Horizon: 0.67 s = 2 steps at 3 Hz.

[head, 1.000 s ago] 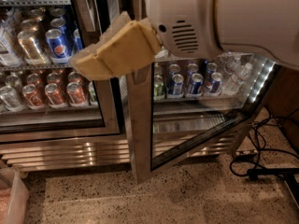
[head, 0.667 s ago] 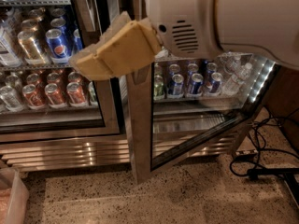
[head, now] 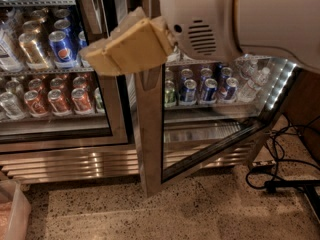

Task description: Open right fridge door

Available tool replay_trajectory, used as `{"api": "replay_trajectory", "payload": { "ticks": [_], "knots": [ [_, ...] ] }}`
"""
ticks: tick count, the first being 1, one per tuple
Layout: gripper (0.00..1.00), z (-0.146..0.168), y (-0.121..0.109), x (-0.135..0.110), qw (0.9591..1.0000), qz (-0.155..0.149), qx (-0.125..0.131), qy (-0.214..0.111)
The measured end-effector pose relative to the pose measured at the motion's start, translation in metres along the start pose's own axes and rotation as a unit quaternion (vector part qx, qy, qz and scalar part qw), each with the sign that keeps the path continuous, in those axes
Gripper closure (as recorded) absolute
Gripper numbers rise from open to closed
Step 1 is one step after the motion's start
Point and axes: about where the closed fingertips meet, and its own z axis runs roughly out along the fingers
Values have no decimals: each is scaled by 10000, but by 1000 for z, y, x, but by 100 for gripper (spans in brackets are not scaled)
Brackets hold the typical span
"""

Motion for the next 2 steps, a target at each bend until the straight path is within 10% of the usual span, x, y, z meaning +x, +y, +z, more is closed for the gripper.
{"api": "replay_trajectory", "payload": {
  "ticks": [2],
  "knots": [
    [42,0,0,0,10000,0,0,0]
  ]
}}
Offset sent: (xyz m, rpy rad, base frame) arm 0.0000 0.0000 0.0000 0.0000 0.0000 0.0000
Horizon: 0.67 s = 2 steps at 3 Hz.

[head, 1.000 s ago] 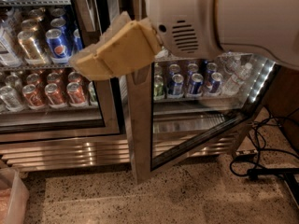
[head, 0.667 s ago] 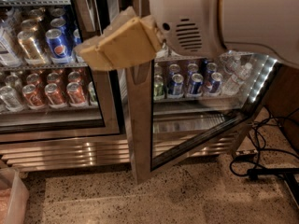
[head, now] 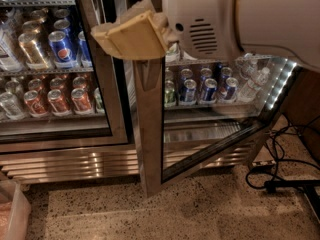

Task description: Open right fridge door

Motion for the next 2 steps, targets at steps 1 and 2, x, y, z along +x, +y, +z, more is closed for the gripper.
{"api": "replay_trajectory", "payload": {
  "ticks": [1,2],
  "knots": [
    [54,0,0,0,10000,0,0,0],
    [66,0,0,0,10000,0,0,0]
  ]
}}
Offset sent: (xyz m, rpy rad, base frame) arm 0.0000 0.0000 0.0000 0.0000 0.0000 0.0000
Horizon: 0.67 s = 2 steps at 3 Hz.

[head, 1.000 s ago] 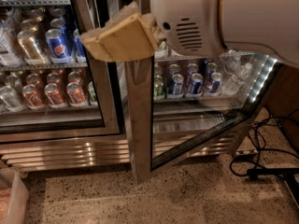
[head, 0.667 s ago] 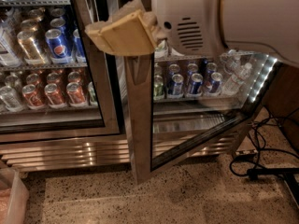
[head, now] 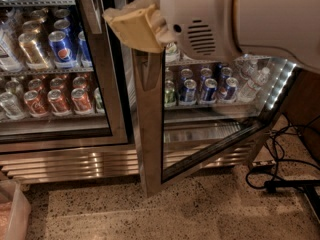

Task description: Open right fridge door

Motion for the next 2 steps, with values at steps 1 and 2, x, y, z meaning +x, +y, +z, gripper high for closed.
{"api": "replay_trajectory", "payload": {
  "ticks": [1,2],
  "knots": [
    [78,-2,-2,1,10000,0,0,0],
    [99,-5,-6,3,10000,0,0,0]
  ]
}}
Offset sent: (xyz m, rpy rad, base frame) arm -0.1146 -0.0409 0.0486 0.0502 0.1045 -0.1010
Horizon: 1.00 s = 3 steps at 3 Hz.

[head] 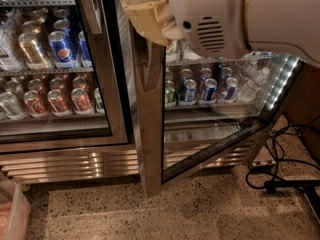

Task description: Open right fridge door

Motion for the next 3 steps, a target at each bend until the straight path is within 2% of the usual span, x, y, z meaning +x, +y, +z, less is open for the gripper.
{"api": "replay_trajectory", "payload": {
  "ticks": [3],
  "knots": [
    [100,-11,-15,6,10000,0,0,1]
  ]
}}
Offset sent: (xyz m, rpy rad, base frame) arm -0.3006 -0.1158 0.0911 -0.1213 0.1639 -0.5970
